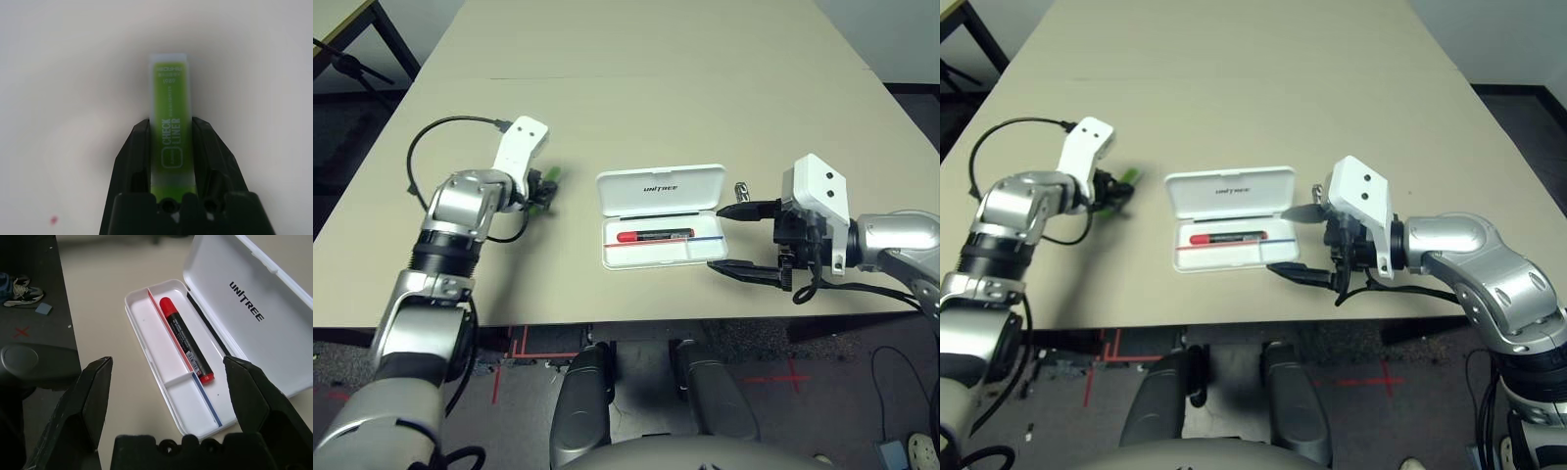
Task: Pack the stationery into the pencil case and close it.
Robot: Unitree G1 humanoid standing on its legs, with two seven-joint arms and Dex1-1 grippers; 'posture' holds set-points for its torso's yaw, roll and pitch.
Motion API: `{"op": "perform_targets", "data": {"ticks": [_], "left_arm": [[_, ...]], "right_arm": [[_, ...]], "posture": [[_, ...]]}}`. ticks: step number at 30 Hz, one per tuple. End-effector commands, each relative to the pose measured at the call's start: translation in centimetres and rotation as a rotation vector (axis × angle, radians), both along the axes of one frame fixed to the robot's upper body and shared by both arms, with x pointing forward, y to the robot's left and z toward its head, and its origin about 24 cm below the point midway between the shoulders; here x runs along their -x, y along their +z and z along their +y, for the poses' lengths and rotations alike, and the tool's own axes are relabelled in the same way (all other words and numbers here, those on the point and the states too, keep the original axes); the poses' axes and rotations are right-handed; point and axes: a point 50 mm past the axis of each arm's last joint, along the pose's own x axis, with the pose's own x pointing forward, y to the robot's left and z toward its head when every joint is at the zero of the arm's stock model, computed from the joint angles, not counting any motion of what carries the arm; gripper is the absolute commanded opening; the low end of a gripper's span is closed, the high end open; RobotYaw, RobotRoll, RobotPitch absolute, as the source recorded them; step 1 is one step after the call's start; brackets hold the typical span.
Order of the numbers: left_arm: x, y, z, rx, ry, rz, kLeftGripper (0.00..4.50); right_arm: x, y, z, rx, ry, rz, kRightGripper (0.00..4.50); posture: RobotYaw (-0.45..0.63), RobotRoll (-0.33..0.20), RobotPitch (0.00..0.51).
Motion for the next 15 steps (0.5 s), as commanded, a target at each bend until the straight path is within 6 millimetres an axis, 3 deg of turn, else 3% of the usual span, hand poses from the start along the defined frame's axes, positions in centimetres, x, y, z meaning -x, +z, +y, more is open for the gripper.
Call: {"op": "perform_targets", "data": {"ticks": [1,8,15], "left_arm": [[1.5,0.2,-0.2,-0.03,-0.164,0.003,1.09],[4.4,1.5,0.1,-0.039,-0.409,-0.011,1.09],[7.1,2.3,-1.4,-0.072,-0.699,-0.021,1.09]], "right_arm": [[-0.1,-0.1,0.3,0.004,0.019,-0.006,4.5],[-0.3,-0.1,0.4,0.007,0.038,-0.011,4.5],[-0.5,-0.1,0.2,0.013,0.051,-0.017,4.5]], "posture": [[0.02,0.0,0.191],[0.03,0.0,0.192],[0.04,0.0,0.193]]}}
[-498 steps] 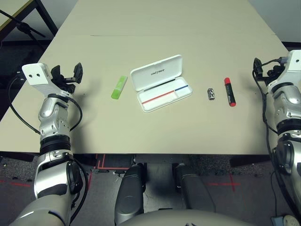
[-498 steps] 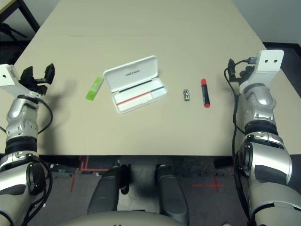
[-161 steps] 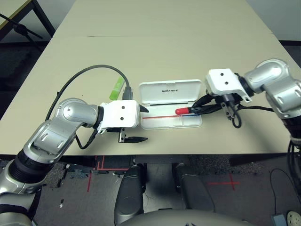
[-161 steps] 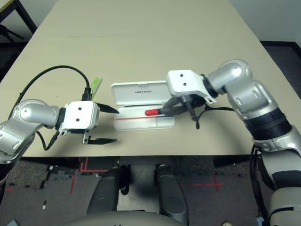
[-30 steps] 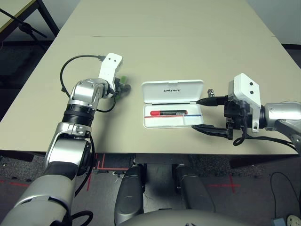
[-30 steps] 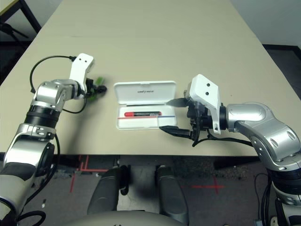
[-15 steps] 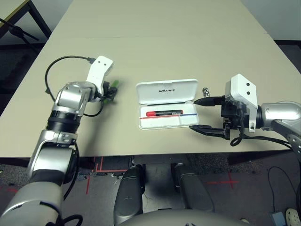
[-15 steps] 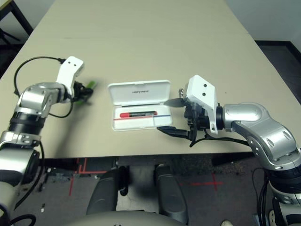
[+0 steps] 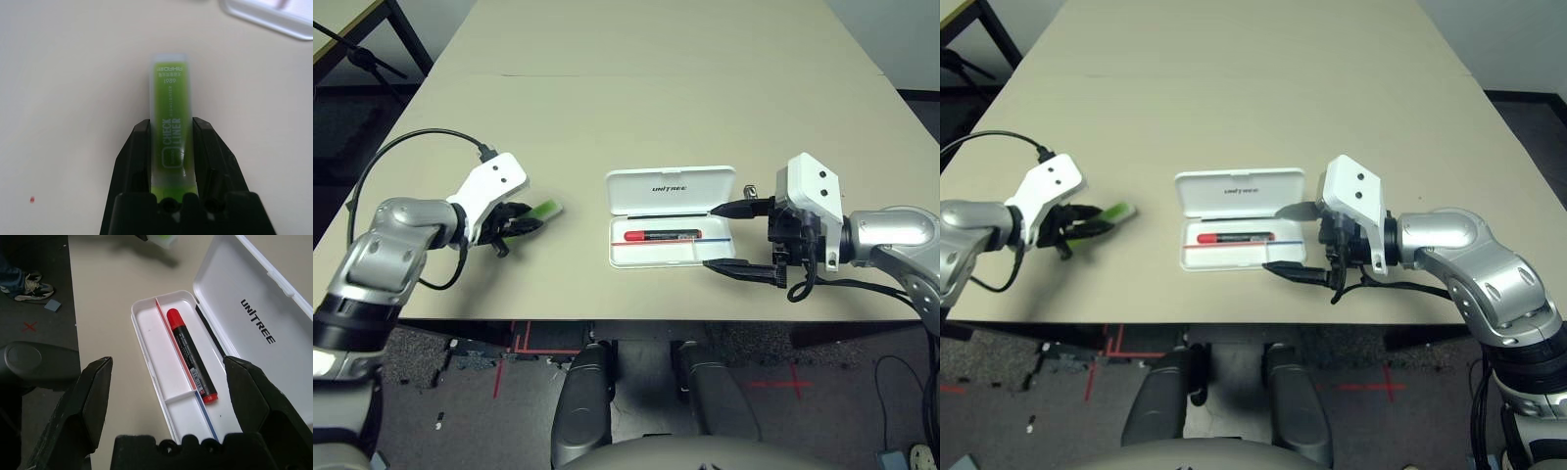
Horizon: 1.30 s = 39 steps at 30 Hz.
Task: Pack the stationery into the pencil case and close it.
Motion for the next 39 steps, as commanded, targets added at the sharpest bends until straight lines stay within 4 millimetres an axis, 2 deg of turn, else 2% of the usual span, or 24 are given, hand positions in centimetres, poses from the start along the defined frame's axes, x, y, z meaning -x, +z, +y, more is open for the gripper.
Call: {"op": "perform_targets", "data": {"ticks": [1,6,18,21,31,35,39], "left_arm": [[1.2,0.3,-1.1,-0.035,-0.177,-0.011,1.09],[2.8,0.3,-2.8,-0.003,-0.37,0.021,1.09],[2.6,1.4,-4.3,-0.003,-0.465,-0.016,1.09],[1.7,1.6,-5.1,-0.021,-0.426,-0.031,1.09],[-2.3,1.3,-10.1,-0.006,-0.381,-0.071,1.09],[-2.4,1.0,-12.1,0.019,-0.405,-0.04,1.09],[-2.0,0.6,-13.1,0.016,-0.434,-0.005,1.09]], "right_arm": [[-0.1,0.0,0.0,0.012,0.012,-0.007,4.5],[-0.1,0.0,0.0,0.017,0.016,-0.002,4.5],[-0.1,-0.1,-0.1,0.027,0.016,-0.003,4.5],[-0.1,-0.2,-0.1,0.033,0.021,-0.005,4.5],[-0.3,-0.3,-0.3,0.049,0.022,-0.005,4.5],[-0.2,-0.4,-0.5,0.054,0.014,-0.008,4.5],[-0.1,-0.4,-0.6,0.059,0.004,-0.009,4.5]], "posture": [[0.04,0.0,0.193],[0.04,0.0,0.192],[0.05,0.0,0.19],[0.05,0.0,0.19],[0.04,0.0,0.186],[0.03,0.0,0.184],[0.02,0.0,0.183]]}}
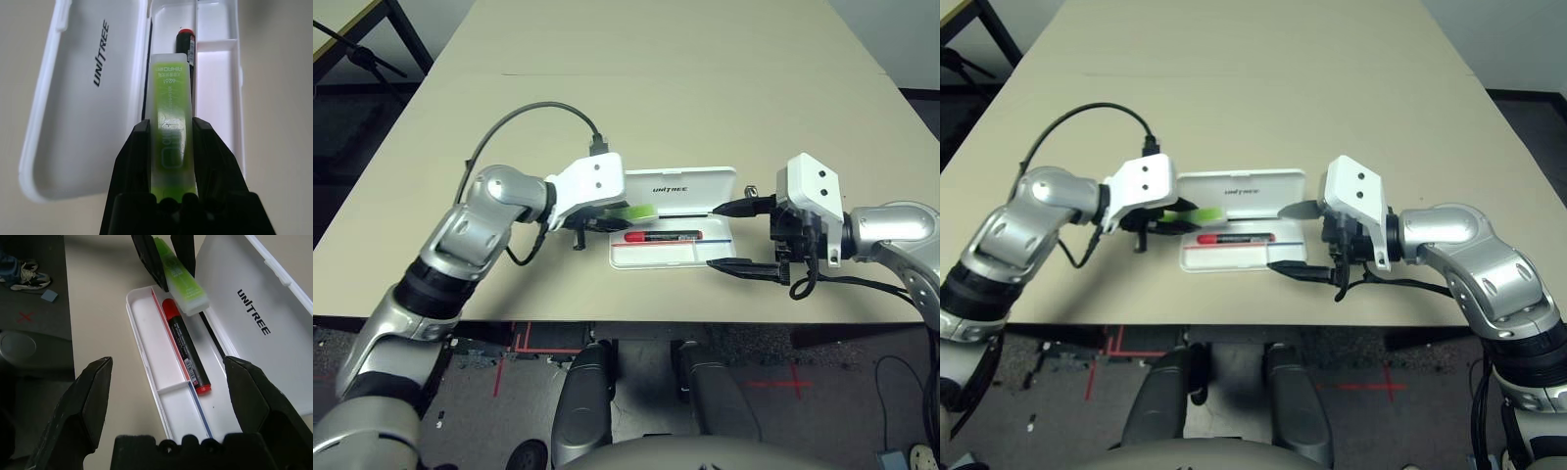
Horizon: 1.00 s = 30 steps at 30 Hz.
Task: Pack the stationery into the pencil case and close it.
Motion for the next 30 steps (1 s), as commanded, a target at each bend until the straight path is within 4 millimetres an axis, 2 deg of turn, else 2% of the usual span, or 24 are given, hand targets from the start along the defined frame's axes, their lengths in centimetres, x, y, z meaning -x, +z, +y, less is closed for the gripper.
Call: {"op": "perform_targets", "data": {"ticks": [1,22,30], "left_arm": [[0.4,-0.2,-1.0,-0.027,-0.029,0.011,1.09],[1.4,-1.7,-4.3,-0.001,-0.081,0.085,1.09],[1.6,-2.4,-4.6,0.002,-0.086,0.115,1.09]], "right_arm": [[0.3,-0.2,-0.1,0.016,0.002,0.0,4.5],[0.1,-0.4,0.1,0.02,0.009,-0.004,4.5],[0.1,-0.5,0.2,0.022,0.012,-0.001,4.5]], "posture": [[0.02,0.0,0.183],[0.03,0.0,0.181],[0.03,0.0,0.187]]}}
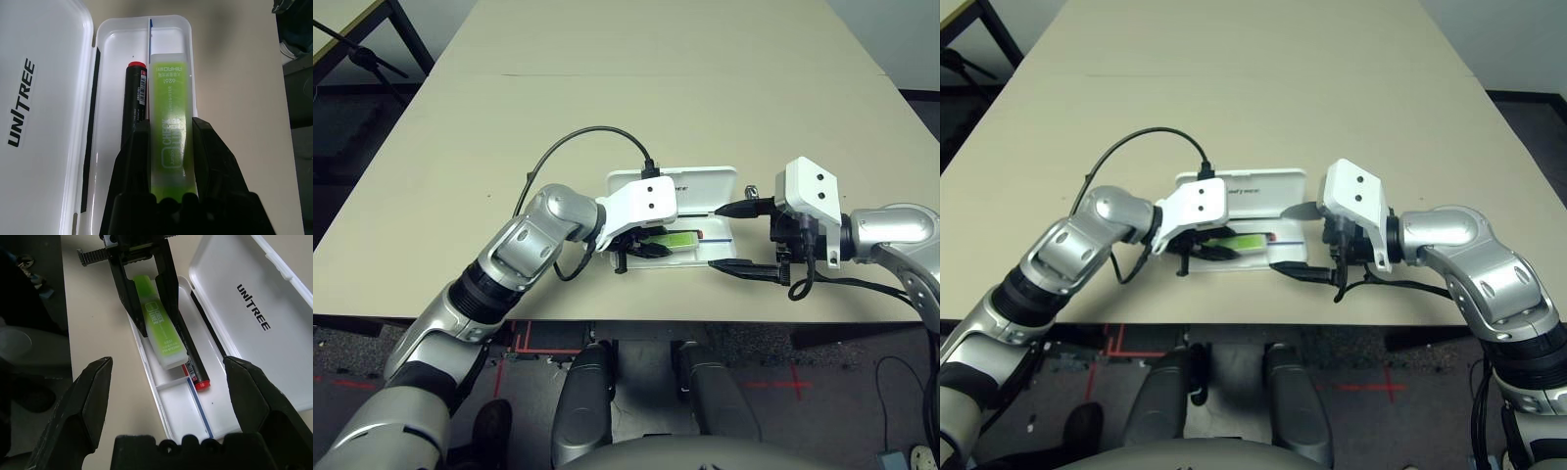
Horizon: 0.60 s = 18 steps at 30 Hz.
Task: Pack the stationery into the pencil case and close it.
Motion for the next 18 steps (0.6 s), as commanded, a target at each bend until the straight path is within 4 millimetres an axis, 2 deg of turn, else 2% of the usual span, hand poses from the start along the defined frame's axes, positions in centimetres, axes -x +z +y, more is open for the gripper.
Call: {"op": "perform_targets", "data": {"ticks": [1,8,12,17,18], "left_arm": [[0.4,-0.6,-0.5,-0.011,-0.02,0.017,1.09],[0.3,-0.7,-0.4,-0.022,-0.025,0.017,1.09],[0.2,-0.6,-0.3,-0.027,-0.024,0.011,2.43],[0.1,-0.2,0.6,-0.036,-0.008,-0.003,4.39],[0.2,-0.1,0.8,-0.037,-0.006,-0.004,4.45]], "right_arm": [[0.2,-0.4,0.3,0.011,0.019,0.007,4.5],[0.2,-0.4,0.2,0.011,0.014,0.004,4.5],[0.2,-0.5,0.2,0.011,0.012,0.003,4.5],[0.2,-0.5,0.1,0.012,0.012,0.004,4.5],[0.2,-0.5,0.1,0.013,0.011,0.005,4.5]], "posture": [[0.03,0.0,0.187],[0.02,0.0,0.185],[0.01,0.0,0.183],[0.02,0.0,0.181],[0.02,0.0,0.181]]}}
